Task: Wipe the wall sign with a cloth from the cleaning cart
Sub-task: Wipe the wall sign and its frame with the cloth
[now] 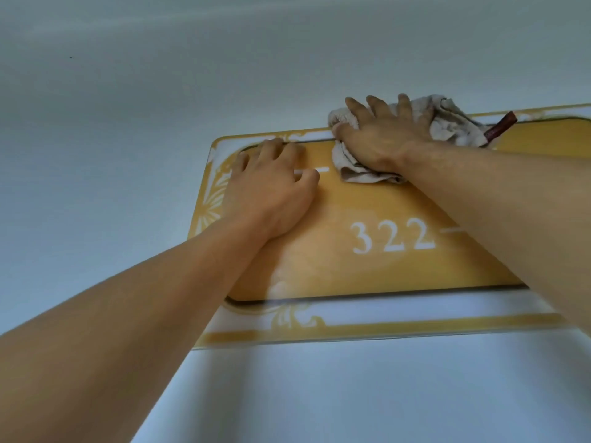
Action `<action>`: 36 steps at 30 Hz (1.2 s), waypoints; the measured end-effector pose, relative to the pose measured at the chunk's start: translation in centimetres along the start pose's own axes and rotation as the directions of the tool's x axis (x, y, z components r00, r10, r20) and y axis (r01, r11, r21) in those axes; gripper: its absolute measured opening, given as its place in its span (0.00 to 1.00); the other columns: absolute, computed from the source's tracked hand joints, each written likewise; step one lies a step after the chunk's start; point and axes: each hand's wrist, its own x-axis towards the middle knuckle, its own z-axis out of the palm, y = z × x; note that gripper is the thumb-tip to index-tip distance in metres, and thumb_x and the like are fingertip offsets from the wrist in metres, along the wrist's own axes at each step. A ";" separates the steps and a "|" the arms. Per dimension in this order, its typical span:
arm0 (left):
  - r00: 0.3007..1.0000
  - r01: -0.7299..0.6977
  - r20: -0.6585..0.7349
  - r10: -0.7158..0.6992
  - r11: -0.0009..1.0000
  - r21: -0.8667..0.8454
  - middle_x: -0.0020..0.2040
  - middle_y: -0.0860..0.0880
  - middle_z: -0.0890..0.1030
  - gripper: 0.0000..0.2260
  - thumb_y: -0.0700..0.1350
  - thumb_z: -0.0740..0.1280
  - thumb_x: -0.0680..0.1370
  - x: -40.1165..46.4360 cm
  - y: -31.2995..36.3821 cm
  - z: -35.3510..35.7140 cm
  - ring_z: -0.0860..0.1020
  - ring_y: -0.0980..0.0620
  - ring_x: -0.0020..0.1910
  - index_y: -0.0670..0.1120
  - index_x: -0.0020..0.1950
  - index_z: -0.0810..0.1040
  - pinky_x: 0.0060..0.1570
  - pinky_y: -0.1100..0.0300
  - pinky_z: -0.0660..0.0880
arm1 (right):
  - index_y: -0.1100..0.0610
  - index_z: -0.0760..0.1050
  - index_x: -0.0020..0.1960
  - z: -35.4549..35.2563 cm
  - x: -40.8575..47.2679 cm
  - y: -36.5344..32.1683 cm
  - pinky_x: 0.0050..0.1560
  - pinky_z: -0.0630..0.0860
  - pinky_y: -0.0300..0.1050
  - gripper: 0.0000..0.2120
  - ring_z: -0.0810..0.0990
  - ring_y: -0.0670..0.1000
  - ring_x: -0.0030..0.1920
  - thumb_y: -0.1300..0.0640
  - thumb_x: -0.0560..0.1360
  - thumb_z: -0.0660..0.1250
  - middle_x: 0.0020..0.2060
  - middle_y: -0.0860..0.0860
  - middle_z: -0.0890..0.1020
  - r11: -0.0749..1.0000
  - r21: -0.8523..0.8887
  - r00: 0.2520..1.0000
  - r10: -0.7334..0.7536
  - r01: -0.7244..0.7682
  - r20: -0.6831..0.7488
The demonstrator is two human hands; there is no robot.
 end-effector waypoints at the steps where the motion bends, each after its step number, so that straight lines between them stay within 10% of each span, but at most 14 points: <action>1: 1.000 0.010 0.004 -0.010 1.000 0.004 0.78 0.49 0.63 0.26 0.56 0.51 0.76 0.0 0.1 0.0 0.59 0.48 0.77 0.56 0.74 0.66 0.77 0.47 0.49 | 0.37 0.42 0.81 -0.1 -0.4 -0.1 0.75 0.36 0.72 0.35 0.37 0.62 0.80 0.29 0.76 0.42 0.83 0.45 0.46 1.000 -0.005 1.000 -0.008 0.008 0.005; 13: 0.990 0.090 0.097 -0.099 0.992 0.093 0.82 0.48 0.53 0.31 0.61 0.44 0.76 -4.4 0.7 -0.4 0.47 0.48 0.80 0.55 0.80 0.55 0.77 0.44 0.44 | 0.36 0.39 0.80 0.2 -9.8 -0.7 0.73 0.33 0.72 0.35 0.35 0.60 0.80 0.28 0.75 0.38 0.82 0.44 0.42 0.994 -0.090 0.995 -0.058 0.065 0.078; 29: 0.944 -0.148 0.317 0.094 0.977 0.152 0.81 0.49 0.39 0.30 0.64 0.39 0.80 -15.6 -3.2 -5.0 0.36 0.49 0.79 0.55 0.80 0.38 0.77 0.45 0.43 | 0.40 0.38 0.81 -0.1 -23.0 -1.6 0.75 0.40 0.72 0.33 0.33 0.60 0.80 0.31 0.79 0.36 0.82 0.45 0.41 0.979 -0.138 0.982 -0.133 0.151 0.132; 36: 0.911 -0.261 0.364 0.193 0.954 0.146 0.81 0.44 0.56 0.32 0.64 0.52 0.79 -17.2 -5.1 -7.5 0.53 0.44 0.80 0.50 0.80 0.56 0.75 0.40 0.54 | 0.41 0.36 0.81 -0.5 -24.8 -2.3 0.75 0.38 0.72 0.31 0.30 0.60 0.79 0.33 0.80 0.35 0.82 0.46 0.37 0.980 -0.134 0.978 -0.121 0.145 0.171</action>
